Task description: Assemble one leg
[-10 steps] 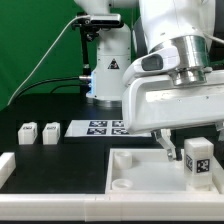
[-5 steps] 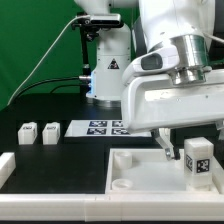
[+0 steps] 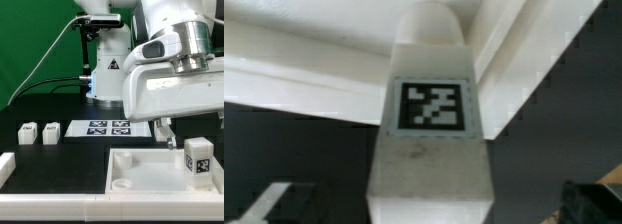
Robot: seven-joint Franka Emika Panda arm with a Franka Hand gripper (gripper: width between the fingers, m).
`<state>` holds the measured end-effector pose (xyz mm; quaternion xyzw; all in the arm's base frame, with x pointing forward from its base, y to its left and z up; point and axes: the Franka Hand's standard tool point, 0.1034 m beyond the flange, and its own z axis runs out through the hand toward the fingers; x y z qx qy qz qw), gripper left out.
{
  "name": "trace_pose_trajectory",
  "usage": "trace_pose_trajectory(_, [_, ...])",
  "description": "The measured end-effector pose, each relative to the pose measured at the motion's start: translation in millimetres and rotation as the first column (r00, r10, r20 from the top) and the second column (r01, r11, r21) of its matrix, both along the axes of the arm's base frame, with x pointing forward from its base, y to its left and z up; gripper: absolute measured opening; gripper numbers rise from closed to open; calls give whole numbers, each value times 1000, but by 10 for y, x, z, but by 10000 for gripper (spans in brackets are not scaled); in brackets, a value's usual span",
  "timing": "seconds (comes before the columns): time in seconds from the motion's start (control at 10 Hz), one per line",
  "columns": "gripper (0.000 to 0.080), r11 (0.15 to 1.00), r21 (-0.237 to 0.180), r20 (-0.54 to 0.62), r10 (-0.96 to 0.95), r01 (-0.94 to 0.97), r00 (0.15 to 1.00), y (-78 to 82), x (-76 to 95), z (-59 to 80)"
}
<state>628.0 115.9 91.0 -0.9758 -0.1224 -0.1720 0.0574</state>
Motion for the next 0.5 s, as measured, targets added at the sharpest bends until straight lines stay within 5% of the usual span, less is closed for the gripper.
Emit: trace_pose_trajectory(0.5, [649,1000,-16,-385,-27,22,923,-85,42,107])
